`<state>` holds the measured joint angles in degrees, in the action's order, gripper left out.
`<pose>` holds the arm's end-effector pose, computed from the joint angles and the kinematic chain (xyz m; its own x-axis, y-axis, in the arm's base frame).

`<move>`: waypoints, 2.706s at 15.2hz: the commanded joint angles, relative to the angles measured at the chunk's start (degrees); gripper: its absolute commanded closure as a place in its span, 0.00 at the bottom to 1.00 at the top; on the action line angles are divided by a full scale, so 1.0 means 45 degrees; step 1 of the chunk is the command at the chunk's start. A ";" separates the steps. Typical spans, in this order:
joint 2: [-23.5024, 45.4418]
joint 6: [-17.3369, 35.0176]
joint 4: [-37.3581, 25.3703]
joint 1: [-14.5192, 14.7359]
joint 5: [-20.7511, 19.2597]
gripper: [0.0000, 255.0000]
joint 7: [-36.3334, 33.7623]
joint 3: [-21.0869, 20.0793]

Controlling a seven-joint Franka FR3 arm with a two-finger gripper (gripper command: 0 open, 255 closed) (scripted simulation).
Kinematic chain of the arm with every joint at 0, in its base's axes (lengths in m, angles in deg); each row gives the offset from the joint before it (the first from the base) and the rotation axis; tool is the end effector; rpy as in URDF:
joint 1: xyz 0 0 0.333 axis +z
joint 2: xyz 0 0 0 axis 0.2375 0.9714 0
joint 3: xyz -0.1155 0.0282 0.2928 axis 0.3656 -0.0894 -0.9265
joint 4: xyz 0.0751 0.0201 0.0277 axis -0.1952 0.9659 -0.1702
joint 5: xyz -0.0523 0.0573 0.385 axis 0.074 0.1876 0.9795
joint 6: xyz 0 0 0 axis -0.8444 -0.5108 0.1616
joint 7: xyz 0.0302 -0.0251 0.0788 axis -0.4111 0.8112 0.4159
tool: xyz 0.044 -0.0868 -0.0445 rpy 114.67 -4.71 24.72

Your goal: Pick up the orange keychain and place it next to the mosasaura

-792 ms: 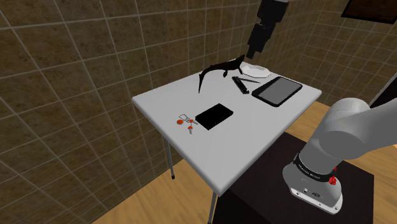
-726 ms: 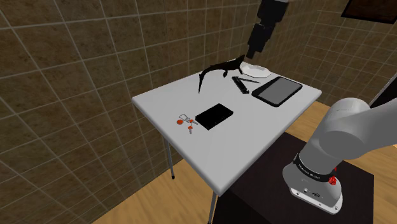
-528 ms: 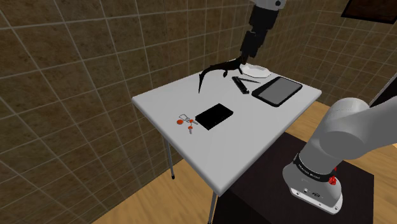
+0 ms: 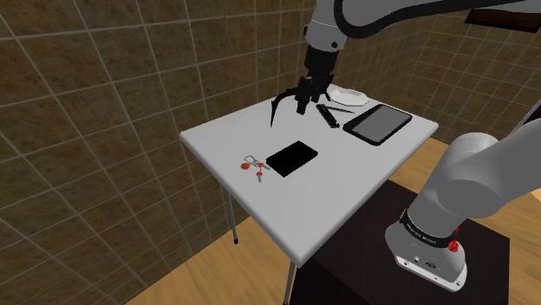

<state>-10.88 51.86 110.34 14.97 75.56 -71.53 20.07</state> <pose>0.3845 0.0680 0.5348 0.9837 0.1423 0.1098 0.1473 -0.9883 -0.0384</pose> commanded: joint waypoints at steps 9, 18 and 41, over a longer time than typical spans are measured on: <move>0.3859 0.3391 -0.0164 0.0442 -0.0027 0.00 -0.0922 -0.1390; 0.6909 0.5392 -0.0944 0.0661 -0.0795 0.00 -0.1819 -0.2078; 0.7609 0.6344 -0.0669 0.0681 -0.1042 1.00 -0.2001 -0.2098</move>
<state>22.55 80.47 107.46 17.85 70.91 -80.42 10.84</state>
